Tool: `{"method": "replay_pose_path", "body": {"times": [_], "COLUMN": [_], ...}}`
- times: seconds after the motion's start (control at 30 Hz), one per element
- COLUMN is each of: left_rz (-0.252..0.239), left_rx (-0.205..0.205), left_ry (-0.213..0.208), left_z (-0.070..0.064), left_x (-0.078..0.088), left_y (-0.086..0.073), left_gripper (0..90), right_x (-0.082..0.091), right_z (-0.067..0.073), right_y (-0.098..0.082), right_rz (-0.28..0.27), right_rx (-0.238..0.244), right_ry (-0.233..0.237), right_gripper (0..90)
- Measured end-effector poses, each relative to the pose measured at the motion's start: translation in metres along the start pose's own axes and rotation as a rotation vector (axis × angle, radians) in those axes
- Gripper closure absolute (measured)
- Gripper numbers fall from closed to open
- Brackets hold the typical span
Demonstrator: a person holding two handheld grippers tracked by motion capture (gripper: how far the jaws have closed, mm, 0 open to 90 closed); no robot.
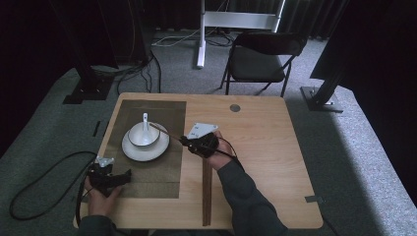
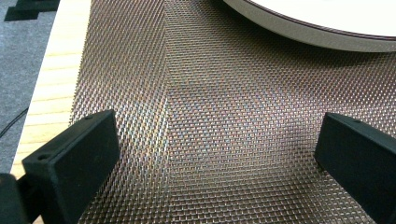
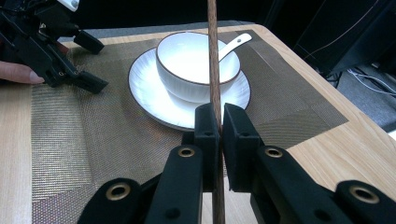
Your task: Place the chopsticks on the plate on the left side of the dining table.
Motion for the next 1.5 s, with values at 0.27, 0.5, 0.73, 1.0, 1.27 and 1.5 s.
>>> {"method": "replay_pose_path", "body": {"times": [0.27, 0.5, 0.73, 1.0, 1.27, 1.5], "left_rz": [-0.002, -0.001, -0.002, -0.001, -0.001, -0.001], "left_rx": [0.001, 0.002, 0.003, 0.003, 0.002, 0.003], "left_ry": [0.000, -0.001, -0.001, -0.001, -0.001, -0.001], "left_z": [0.000, 0.000, 0.000, 0.000, 0.000, 0.000], "left_x": [0.000, 0.000, 0.000, 0.000, 0.000, 0.000], "left_y": [0.000, 0.000, 0.000, 0.000, 0.000, 0.000], "left_gripper": [0.2, 0.2, 0.2, 0.2, 0.2, 0.2], "right_x": [-0.005, -0.009, -0.015, -0.021, -0.024, -0.028], "right_z": [0.002, 0.004, 0.006, 0.011, 0.013, 0.016], "right_y": [0.009, 0.015, 0.020, 0.025, 0.031, 0.034], "right_rz": [0.004, 0.003, -0.002, 0.004, -0.001, 0.001], "right_rx": [0.023, 0.034, 0.041, 0.063, 0.077, 0.091], "right_ry": [0.011, 0.024, 0.043, 0.059, 0.066, 0.077], "right_gripper": [84.9, 84.9, 84.9, 84.9, 84.9, 84.9]}}
Point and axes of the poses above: each handheld gripper's, and its own axes: x roughly backward along the jaws, y roughly out of its top, z roughly to its left, the point moved 5 cm from there along -x, roughly forward along the jaws, and after that the axes turned 8 degrees about z, right-handed, at the moved point
